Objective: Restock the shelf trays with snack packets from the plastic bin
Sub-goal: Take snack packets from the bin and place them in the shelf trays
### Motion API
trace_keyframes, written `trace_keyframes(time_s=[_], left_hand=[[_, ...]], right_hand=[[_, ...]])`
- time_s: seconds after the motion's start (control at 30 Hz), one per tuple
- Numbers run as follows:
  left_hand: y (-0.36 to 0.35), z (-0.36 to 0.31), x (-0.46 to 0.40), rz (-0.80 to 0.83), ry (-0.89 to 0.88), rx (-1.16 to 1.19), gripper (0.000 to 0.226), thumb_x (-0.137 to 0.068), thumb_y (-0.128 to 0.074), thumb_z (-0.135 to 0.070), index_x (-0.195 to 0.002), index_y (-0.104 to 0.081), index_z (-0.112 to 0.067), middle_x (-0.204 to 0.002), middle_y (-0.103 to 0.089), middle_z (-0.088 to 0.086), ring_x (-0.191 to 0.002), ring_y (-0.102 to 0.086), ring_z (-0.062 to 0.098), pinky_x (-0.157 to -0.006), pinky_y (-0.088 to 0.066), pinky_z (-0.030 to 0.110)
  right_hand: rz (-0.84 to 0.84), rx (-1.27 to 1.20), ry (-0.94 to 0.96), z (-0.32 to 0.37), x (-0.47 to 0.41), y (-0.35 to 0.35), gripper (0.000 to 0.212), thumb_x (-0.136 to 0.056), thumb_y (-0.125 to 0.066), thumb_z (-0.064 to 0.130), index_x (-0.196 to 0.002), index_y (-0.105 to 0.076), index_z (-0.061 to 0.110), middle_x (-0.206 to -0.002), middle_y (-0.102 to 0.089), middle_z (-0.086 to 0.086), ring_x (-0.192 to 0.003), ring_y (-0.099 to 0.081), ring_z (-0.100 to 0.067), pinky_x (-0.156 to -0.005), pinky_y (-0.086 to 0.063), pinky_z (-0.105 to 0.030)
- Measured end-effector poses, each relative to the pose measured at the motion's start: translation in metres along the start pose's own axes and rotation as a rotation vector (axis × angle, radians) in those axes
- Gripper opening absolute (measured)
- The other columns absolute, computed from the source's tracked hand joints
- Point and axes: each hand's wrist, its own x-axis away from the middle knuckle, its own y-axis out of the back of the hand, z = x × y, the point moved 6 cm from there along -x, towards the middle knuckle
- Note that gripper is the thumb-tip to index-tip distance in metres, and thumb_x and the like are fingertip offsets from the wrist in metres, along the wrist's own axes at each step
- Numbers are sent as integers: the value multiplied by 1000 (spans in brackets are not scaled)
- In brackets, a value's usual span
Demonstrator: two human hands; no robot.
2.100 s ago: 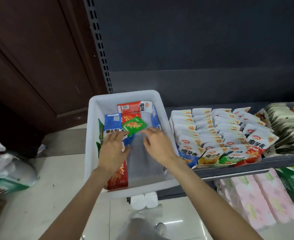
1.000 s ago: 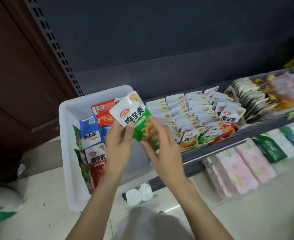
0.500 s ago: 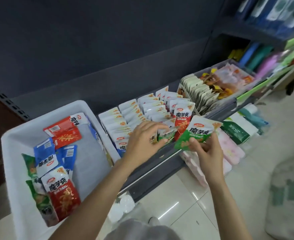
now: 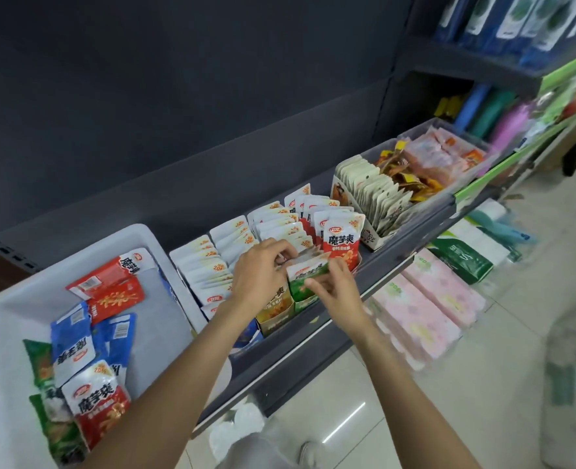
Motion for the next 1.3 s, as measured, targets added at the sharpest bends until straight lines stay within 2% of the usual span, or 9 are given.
trace_keyframes(time_s=[0.2, 0.4, 0.63, 0.77, 0.9, 1.03, 1.1, 1.2, 1.3], left_hand=[[-2, 8, -2, -23, 10, 61, 16, -80, -71, -11, -92, -72, -22, -93, -69, -7, -75, -56, 1, -62, -45, 14], [-6, 20, -3, -21, 62, 134, 21, -83, -69, -9, -94, -73, -26, -93, -71, -8, -79, -61, 2, -67, -51, 18], [-1, 16, -2, -18, 75, 198, 13, -85, -68, -17, -93, -74, -25, -88, -71, -12, -77, -59, -3, -70, -47, 9], [-1, 16, -3, -14, 85, 203, 13, -86, -67, -18, -94, -74, -26, -90, -71, -11, -78, -60, -2, -71, -51, 16], [0, 17, -2, -7, 106, 210, 13, -86, -67, -21, -94, -73, -28, -91, -71, -12, -80, -61, -2, -75, -54, 20], [10, 4, 6, -10, 18, 126, 19, -88, -65, -22, -106, -70, -25, -103, -70, -8, -90, -62, 3, -82, -53, 23], [28, -4, 17, -98, -39, 97, 23, -90, -61, -23, -112, -66, -24, -108, -67, -6, -96, -60, 4, -83, -51, 21], [73, -5, 55, -370, -122, 165, 21, -93, -55, -24, -110, -66, -18, -100, -66, -7, -93, -57, 2, -81, -45, 15], [112, 22, 115, -615, -83, 153, 18, -91, -50, -18, -102, -64, -16, -91, -62, -7, -86, -52, -4, -80, -40, 7]], right_hand=[[-94, -41, -13, -8, 2, 3, 13, -97, -52, 17, -108, -57, 15, -106, -55, -2, -86, -65, -2, -72, -53, -17], [-116, 3, -41, -21, -2, -1, 5, -95, -56, 17, -94, -59, 14, -98, -61, 1, -81, -65, -2, -67, -53, -18], [-32, -96, -73, -22, 1, 0, 11, -95, -54, 13, -96, -60, 4, -100, -65, -3, -89, -64, 2, -70, -51, -15], [-78, 208, -44, -37, -6, 4, 16, -93, -59, 22, -95, -64, 7, -103, -58, -1, -96, -57, -17, -78, -52, -34], [-166, 471, -28, -47, -3, 4, 23, -86, -68, 24, -100, -64, 6, -117, -44, -2, -108, -41, -13, -88, -50, -33], [-395, 140, -149, -20, 16, 14, 38, -83, -71, 24, -109, -44, 21, -116, -48, 7, -100, -53, -8, -73, -49, -16], [-515, -4, -112, 7, 31, 20, 36, -85, -69, 21, -111, -44, 26, -107, -55, 5, -87, -58, -11, -67, -54, -22], [-607, -152, 29, 50, 59, 21, 25, -91, -62, 15, -109, -48, 26, -94, -58, 6, -78, -55, -7, -63, -47, -17], [-457, -136, 198, 96, 77, 0, 16, -91, -57, 14, -105, -53, 21, -89, -58, 14, -79, -56, -7, -62, -45, -14]])
